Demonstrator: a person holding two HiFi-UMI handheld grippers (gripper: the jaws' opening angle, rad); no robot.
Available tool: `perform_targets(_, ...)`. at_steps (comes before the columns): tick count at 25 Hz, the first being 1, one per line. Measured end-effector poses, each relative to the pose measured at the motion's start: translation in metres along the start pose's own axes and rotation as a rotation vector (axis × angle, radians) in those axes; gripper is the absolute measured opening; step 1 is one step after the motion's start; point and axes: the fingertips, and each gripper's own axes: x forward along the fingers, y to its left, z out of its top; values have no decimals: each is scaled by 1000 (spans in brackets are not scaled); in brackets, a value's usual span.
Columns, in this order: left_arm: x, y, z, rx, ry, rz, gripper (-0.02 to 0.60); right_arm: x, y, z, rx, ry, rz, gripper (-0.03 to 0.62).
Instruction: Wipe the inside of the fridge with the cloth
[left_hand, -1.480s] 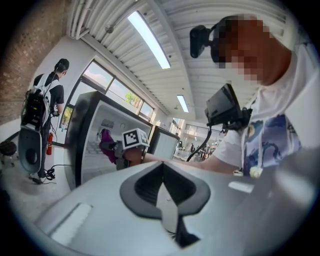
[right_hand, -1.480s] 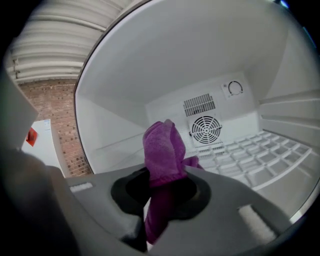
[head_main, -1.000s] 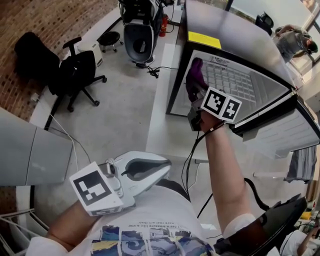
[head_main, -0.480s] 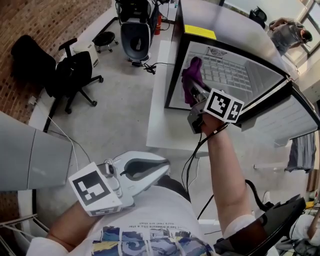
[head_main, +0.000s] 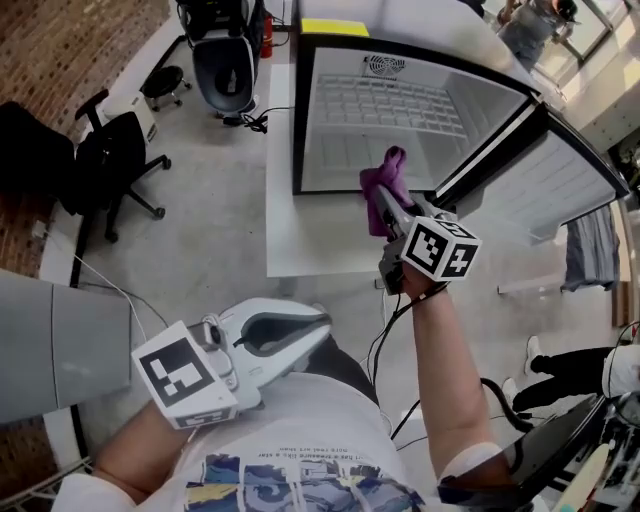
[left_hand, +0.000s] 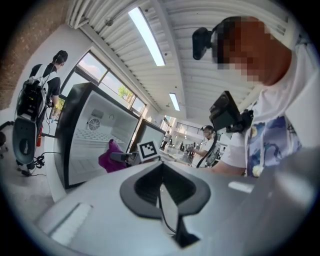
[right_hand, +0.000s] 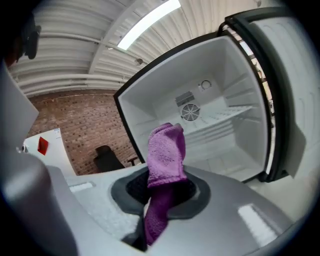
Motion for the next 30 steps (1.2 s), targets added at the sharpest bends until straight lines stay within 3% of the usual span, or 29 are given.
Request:
perform_targets(5, 15, 5, -4, 0, 38, -32, 8, -30, -70, -15, -4, -25, -220, 52)
perform_targets(10, 34, 12, 11, 30, 19, -62, 8, -44, -137, -14, 2, -52, -394, 52)
perform_targets(24, 65, 58, 34, 41, 40, -3, 8, -20, -230, -14, 37, -49, -615, 52)
perform_targets(30, 77, 69, 38, 27, 40, 21, 8, 2, -240, -7, 41, -62, -620, 52)
